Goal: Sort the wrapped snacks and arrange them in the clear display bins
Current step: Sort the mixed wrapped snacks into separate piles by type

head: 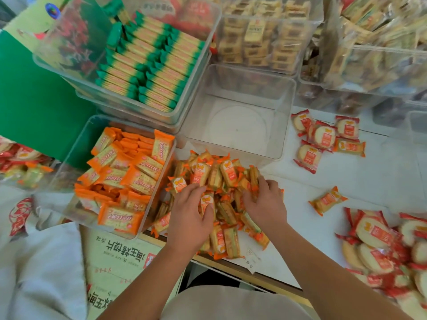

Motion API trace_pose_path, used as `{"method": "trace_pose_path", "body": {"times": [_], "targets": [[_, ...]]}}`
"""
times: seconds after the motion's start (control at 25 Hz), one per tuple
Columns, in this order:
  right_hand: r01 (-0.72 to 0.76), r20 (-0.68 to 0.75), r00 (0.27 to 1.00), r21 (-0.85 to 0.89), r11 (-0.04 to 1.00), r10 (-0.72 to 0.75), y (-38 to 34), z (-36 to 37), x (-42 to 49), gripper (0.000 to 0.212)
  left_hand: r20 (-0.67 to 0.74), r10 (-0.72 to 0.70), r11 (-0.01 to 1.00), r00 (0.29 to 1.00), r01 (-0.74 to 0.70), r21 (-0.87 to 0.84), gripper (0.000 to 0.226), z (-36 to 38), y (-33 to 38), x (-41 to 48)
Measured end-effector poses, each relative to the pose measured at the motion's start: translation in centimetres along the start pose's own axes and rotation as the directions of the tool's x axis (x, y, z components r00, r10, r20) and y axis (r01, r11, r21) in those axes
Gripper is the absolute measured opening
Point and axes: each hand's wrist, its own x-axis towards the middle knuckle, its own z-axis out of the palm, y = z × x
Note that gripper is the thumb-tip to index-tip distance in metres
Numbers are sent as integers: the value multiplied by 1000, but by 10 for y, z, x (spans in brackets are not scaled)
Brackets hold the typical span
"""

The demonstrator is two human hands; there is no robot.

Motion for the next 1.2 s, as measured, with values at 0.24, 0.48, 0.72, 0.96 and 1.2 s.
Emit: {"method": "trace_pose_path", "body": {"times": [0.24,0.48,0.72,0.96,1.2], "targets": [[-16,173,985,235,972,-25,33,-39,-1,51,81,112,992,990,-107,-61,42,27,38,7],[-205,111,978,324,923,178,106,-98,-10,38,285,228,969,931,-189,-160,36,96,109,25],[-243,44,970,156,957,239,178,-130,16,36,556,144,984,818,-176,3,41,173,148,58],[-239,53,970,351,905,236,203,-153,43,21,640,176,962,748,-269,48,54,270,187,67],[-222,108,975,392,893,195,195,-161,54,10,688,185,919,701,-371,131,68,263,176,58]]}}
